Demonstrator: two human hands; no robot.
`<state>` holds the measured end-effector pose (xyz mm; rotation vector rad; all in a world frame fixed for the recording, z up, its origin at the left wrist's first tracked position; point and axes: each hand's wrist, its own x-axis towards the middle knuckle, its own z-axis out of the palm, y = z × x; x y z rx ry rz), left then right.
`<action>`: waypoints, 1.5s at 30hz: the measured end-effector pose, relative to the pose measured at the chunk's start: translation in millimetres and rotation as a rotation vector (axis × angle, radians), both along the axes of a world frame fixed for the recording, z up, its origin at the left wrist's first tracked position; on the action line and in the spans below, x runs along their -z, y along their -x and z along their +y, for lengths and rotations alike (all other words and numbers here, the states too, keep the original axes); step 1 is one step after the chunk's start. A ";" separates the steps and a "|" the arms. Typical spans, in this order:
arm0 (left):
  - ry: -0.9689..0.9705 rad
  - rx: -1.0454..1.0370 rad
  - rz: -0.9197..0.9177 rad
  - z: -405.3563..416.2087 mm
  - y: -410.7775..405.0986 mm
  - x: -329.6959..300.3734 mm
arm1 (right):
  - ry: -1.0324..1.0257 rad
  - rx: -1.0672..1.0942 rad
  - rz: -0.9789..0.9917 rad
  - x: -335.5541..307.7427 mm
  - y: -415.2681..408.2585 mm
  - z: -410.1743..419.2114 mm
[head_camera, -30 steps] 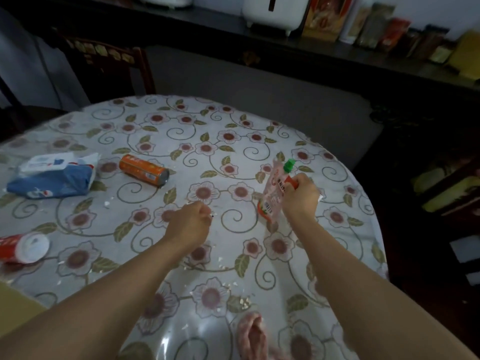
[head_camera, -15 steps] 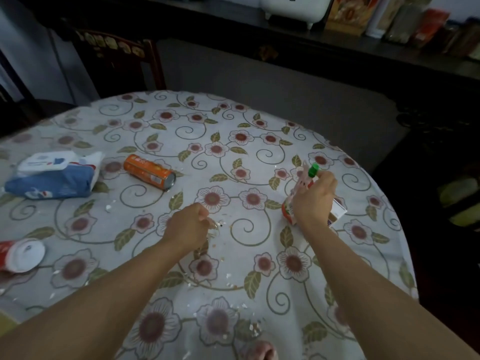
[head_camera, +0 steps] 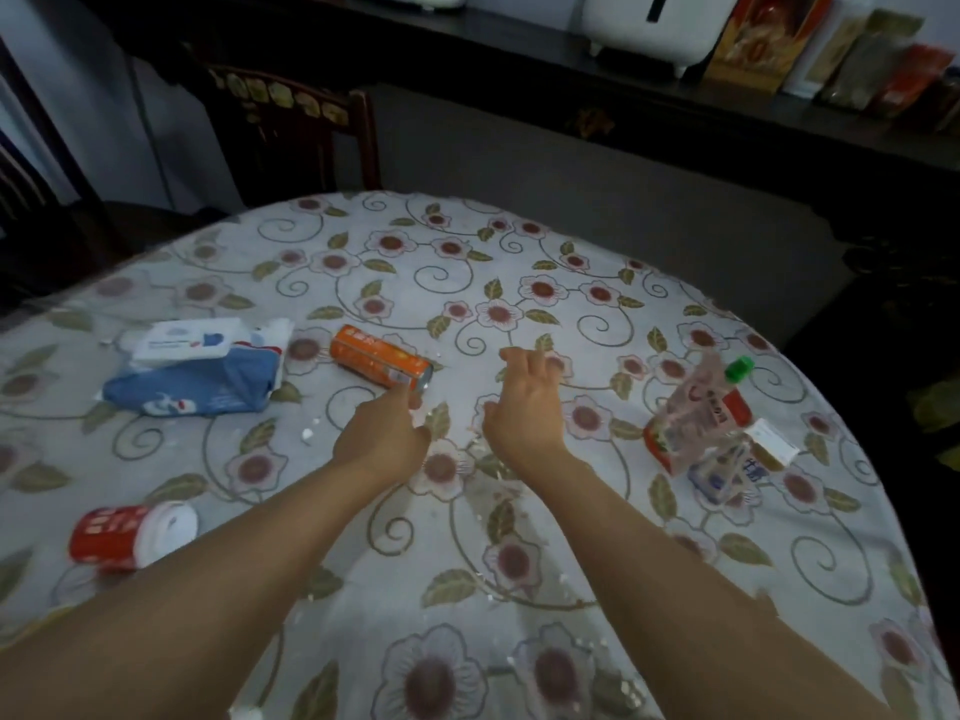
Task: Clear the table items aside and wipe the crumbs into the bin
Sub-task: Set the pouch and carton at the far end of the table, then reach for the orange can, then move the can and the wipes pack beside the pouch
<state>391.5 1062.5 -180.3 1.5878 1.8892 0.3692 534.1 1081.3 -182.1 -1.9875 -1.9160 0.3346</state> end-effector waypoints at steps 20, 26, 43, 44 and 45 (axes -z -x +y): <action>-0.156 0.013 0.426 65.0 168.3 16.7 | 0.078 -0.019 -0.105 68.6 120.2 80.4; -0.054 -0.010 0.619 90.9 200.4 26.1 | 0.063 -0.009 -0.014 48.8 122.7 58.9; -0.152 0.144 0.695 66.7 175.2 -24.1 | -0.072 0.054 0.036 -30.6 106.2 -1.4; -0.150 0.166 0.694 62.5 166.8 -29.9 | -0.063 0.062 0.036 -34.7 102.5 -4.9; -0.151 0.183 0.698 58.1 157.0 -36.0 | -0.055 0.066 0.036 -38.6 96.7 -9.0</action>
